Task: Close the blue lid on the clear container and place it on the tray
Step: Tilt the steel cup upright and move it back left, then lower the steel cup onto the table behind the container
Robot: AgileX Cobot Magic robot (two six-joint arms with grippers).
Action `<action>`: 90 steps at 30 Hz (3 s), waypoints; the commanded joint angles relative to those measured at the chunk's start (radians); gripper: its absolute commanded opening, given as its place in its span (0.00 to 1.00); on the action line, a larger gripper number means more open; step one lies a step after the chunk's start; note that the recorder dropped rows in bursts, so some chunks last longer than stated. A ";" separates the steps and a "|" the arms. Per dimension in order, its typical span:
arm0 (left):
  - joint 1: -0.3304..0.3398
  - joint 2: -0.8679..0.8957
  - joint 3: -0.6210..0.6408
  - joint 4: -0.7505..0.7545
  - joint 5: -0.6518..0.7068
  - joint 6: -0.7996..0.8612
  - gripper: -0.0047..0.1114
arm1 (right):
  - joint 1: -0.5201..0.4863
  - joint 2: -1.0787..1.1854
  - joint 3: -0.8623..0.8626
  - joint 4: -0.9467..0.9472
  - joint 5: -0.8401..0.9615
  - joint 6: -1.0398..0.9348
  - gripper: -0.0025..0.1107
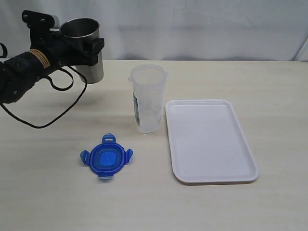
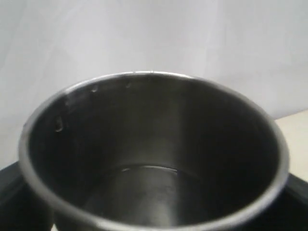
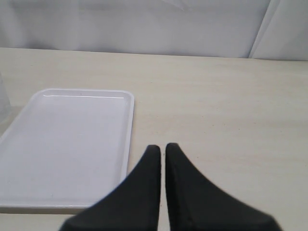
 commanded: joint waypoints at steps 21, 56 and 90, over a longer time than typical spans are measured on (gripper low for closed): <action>0.010 0.399 -0.548 -0.044 0.024 0.017 0.04 | -0.004 -0.004 0.002 -0.007 -0.004 -0.003 0.06; -0.018 0.534 -0.713 -0.042 0.208 -0.014 0.23 | -0.004 -0.004 0.002 -0.007 -0.004 -0.003 0.06; -0.024 0.534 -0.713 0.021 0.315 -0.010 0.71 | -0.004 -0.004 0.002 -0.007 -0.004 -0.003 0.06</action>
